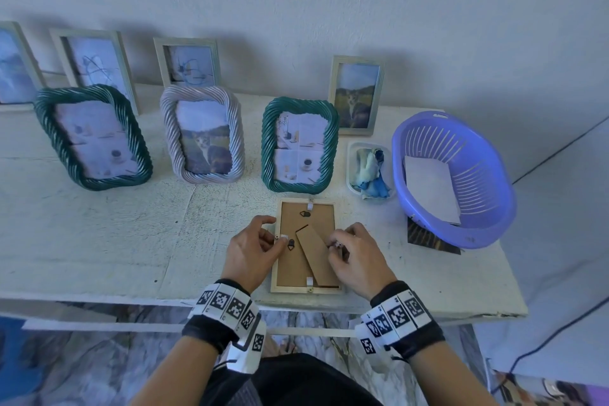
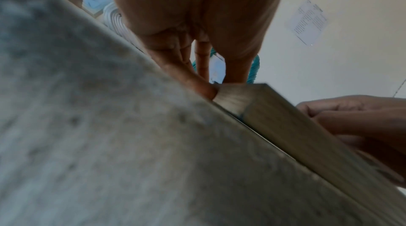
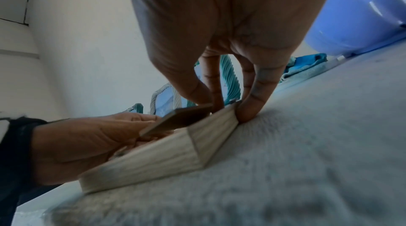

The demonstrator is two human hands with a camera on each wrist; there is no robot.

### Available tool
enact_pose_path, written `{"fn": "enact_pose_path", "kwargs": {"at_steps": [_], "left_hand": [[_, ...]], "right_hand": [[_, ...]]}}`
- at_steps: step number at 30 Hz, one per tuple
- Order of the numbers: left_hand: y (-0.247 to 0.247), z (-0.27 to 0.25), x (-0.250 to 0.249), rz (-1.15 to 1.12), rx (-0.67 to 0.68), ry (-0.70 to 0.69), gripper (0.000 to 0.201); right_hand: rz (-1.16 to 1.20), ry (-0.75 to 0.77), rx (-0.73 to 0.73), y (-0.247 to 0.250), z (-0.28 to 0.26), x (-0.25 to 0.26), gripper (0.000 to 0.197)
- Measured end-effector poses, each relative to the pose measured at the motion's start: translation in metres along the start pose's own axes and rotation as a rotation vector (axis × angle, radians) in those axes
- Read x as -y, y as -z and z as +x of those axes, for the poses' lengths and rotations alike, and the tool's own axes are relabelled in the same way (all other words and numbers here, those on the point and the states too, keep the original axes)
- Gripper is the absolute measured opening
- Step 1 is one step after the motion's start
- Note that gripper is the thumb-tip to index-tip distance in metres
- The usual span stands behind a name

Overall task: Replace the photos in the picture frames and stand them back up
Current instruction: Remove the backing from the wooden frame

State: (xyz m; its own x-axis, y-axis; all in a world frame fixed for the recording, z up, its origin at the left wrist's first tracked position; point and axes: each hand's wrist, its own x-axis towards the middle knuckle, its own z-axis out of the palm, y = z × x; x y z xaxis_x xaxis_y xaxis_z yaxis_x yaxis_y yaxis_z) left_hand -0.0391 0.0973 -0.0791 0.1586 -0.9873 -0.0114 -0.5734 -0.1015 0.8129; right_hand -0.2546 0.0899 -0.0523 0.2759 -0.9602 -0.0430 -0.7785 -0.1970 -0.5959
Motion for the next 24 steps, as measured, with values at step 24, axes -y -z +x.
{"fn": "enact_pose_path", "kwargs": {"at_steps": [24], "left_hand": [[-0.011, 0.006, -0.004, 0.172, -0.043, -0.047, 0.021]], "right_hand": [[-0.022, -0.071, 0.192, 0.013, 0.012, 0.003, 0.028]]}}
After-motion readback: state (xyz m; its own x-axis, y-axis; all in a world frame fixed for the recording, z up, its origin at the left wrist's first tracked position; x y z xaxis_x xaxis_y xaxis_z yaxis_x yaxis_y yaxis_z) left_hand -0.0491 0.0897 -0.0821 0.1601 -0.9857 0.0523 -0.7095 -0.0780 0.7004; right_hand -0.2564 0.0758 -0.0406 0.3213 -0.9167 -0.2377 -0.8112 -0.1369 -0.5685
